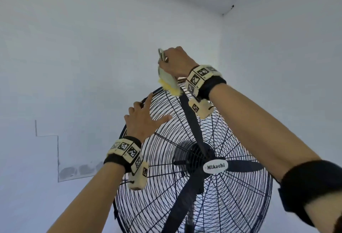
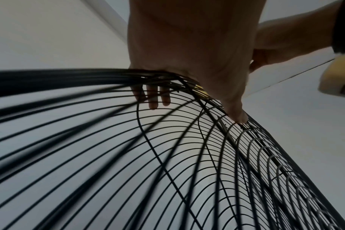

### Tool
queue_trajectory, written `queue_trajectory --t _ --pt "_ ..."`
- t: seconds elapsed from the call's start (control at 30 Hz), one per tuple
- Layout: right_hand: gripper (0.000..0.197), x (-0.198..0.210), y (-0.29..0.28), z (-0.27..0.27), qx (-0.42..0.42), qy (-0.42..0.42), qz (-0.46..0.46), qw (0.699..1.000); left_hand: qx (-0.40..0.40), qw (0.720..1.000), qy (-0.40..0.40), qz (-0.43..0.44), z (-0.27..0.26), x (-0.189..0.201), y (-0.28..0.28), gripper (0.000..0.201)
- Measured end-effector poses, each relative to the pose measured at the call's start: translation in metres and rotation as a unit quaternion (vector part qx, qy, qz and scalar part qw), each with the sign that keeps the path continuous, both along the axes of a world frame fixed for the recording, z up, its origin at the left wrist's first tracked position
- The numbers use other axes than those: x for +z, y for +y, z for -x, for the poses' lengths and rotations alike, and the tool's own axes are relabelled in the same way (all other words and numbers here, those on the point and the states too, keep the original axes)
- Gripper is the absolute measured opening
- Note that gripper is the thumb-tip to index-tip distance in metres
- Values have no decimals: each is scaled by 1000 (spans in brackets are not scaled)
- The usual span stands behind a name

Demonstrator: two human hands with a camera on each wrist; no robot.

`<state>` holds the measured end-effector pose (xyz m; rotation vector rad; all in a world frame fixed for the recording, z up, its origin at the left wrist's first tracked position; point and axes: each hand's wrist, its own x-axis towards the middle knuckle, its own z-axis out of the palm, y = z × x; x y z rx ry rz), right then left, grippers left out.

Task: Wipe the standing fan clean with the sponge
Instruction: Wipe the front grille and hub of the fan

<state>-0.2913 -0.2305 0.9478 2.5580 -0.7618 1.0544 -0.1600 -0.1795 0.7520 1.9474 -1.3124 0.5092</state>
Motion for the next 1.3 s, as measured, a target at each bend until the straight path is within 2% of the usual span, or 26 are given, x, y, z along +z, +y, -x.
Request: queue_trajectory --t 0.07,0.17,0.27,0.37,0.47,0.6,0.67,0.8,0.87,1.0,1.17,1.3 --pt "36 13 11 3 -37 27 -4 999 -5 1000 4 2 1 -1 -1 117" --pt "42 13 17 -3 -34 22 22 999 -1 1000 2 8 3 0 0 115" --pt "33 -6 5 -8 -14 -30 5 999 2 1000 4 7 4 0 2 114" --pt "31 -5 3 -2 -12 0 12 1000 2 1000 4 9 3 -1 2 115" --pt "42 7 19 2 -26 39 30 998 -1 1000 4 8 4 -1 1 114" --pt "31 -13 13 -5 5 -24 45 999 3 1000 5 7 3 -1 2 114" --pt "29 -21 4 -2 12 -20 41 999 5 1000 6 9 3 -2 2 114" --pt "39 -3 16 9 -8 27 51 998 5 1000 5 14 6 -2 1 113" --pt "36 -3 19 12 14 -8 63 998 6 1000 5 14 5 -2 2 113" --pt "31 -41 10 27 100 -129 55 985 5 1000 12 12 3 -3 5 117" --pt "27 -97 -1 65 107 -152 28 982 5 1000 28 4 -1 -4 5 118" --pt "24 -110 -2 88 90 -156 2 984 3 999 31 6 -1 -3 5 114"
